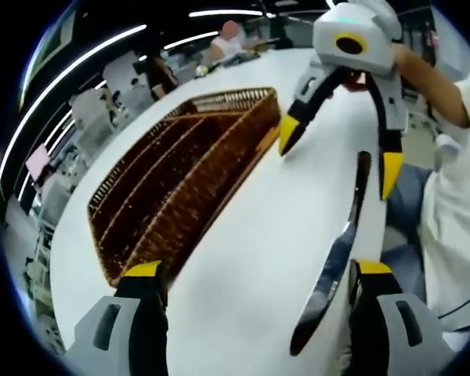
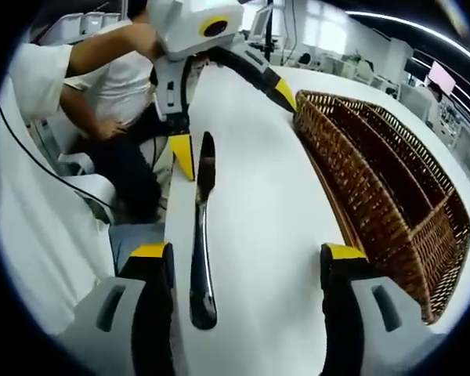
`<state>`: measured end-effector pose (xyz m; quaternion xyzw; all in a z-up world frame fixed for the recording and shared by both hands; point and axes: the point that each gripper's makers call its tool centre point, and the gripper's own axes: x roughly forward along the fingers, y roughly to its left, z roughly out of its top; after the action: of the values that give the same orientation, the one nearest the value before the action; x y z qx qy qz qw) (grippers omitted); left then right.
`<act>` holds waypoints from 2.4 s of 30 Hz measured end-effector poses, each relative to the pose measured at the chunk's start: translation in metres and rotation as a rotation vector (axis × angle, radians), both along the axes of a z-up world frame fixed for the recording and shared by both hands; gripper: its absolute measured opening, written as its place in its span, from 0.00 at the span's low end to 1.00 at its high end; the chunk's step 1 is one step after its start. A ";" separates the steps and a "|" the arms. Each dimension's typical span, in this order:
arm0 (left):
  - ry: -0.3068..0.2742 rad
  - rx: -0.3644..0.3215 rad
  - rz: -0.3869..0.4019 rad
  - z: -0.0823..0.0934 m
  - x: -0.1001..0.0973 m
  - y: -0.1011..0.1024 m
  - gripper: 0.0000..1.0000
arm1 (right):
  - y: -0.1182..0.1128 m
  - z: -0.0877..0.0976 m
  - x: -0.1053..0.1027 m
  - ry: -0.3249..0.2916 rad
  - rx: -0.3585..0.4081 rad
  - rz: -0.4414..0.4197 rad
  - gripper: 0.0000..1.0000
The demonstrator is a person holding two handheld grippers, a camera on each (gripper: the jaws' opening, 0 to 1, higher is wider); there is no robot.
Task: Arrange the knives, forks, and spoons in their matching storage slots by inserting each utensil handle-first until every utensil is classified and aligned in the correct compartment
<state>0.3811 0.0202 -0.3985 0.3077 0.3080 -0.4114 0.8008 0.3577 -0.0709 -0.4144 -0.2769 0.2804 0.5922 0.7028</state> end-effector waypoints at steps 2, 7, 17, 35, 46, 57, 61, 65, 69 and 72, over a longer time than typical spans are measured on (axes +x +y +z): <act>-0.002 0.003 -0.002 0.000 -0.001 0.000 0.97 | 0.001 0.001 0.002 -0.001 0.007 -0.006 0.78; 0.002 0.002 0.001 0.000 0.001 0.002 0.96 | 0.000 0.001 0.007 -0.006 0.001 -0.008 0.78; 0.012 -0.012 0.018 -0.001 0.001 0.000 0.98 | -0.005 0.003 0.027 -0.017 -0.005 -0.034 0.77; 0.076 -0.043 0.007 -0.005 0.001 -0.001 0.78 | -0.013 0.003 0.033 -0.032 -0.011 -0.075 0.76; 0.180 -0.054 -0.068 -0.011 -0.031 -0.027 0.46 | -0.011 0.001 0.020 0.018 -0.015 -0.062 0.58; 0.197 -0.033 -0.110 -0.011 -0.054 -0.044 0.35 | -0.012 -0.002 0.005 0.042 -0.027 -0.045 0.41; 0.214 -0.032 -0.116 -0.012 -0.053 -0.042 0.28 | -0.011 -0.002 0.004 0.046 -0.032 -0.045 0.38; 0.226 -0.015 -0.147 -0.012 -0.054 -0.041 0.23 | -0.010 -0.002 -0.002 0.049 -0.042 -0.037 0.33; 0.251 0.006 -0.169 -0.013 -0.049 -0.034 0.21 | -0.010 -0.002 -0.004 0.050 -0.054 -0.030 0.30; 0.254 0.007 -0.175 -0.013 -0.049 -0.033 0.20 | -0.010 -0.001 -0.005 0.050 -0.059 -0.026 0.28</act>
<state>0.3324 -0.0124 -0.4114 0.2818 0.3801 -0.5140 0.7155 0.3524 -0.0809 -0.4157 -0.2788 0.3189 0.5811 0.6949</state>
